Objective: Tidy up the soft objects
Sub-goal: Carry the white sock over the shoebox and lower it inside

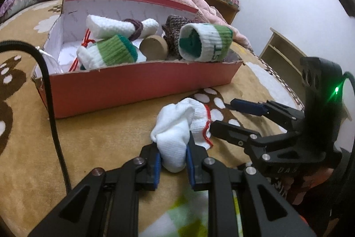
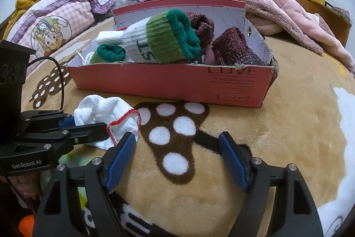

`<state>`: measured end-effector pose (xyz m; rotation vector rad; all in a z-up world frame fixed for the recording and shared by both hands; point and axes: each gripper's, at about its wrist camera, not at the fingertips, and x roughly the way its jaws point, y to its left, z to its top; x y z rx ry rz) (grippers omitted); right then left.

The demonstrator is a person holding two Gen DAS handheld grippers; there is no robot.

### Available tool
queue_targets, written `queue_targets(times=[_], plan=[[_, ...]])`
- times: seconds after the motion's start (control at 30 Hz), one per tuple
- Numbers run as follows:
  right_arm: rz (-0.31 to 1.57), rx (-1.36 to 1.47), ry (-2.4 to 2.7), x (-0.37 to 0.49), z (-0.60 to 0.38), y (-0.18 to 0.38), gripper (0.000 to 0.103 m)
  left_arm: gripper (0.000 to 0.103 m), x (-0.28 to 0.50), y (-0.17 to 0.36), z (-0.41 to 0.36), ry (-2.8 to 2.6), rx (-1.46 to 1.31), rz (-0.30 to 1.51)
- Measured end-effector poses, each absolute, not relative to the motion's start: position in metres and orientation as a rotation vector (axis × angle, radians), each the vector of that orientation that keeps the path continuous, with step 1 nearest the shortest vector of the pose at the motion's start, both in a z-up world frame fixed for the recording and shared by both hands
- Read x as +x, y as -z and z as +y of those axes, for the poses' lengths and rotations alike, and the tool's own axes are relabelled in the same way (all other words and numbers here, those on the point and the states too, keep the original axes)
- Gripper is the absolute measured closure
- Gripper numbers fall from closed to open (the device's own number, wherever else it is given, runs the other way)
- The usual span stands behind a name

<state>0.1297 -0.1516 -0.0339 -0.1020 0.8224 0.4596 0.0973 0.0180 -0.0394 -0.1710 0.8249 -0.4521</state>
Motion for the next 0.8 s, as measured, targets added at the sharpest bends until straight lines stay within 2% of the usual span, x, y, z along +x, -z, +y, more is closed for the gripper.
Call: queue_targets(times=[0.37,0.8], plan=[[0.810,-0.092,-0.471,0.128,-0.152,0.030,0.024,0.085,0.094,0.032,0.015,0.446,-0.146,0.806],[0.764,-0.061,-0.452,0.128,-0.156,0.005,0.024,0.085,0.081,-0.008,0.027,0.382,-0.146,0.702]])
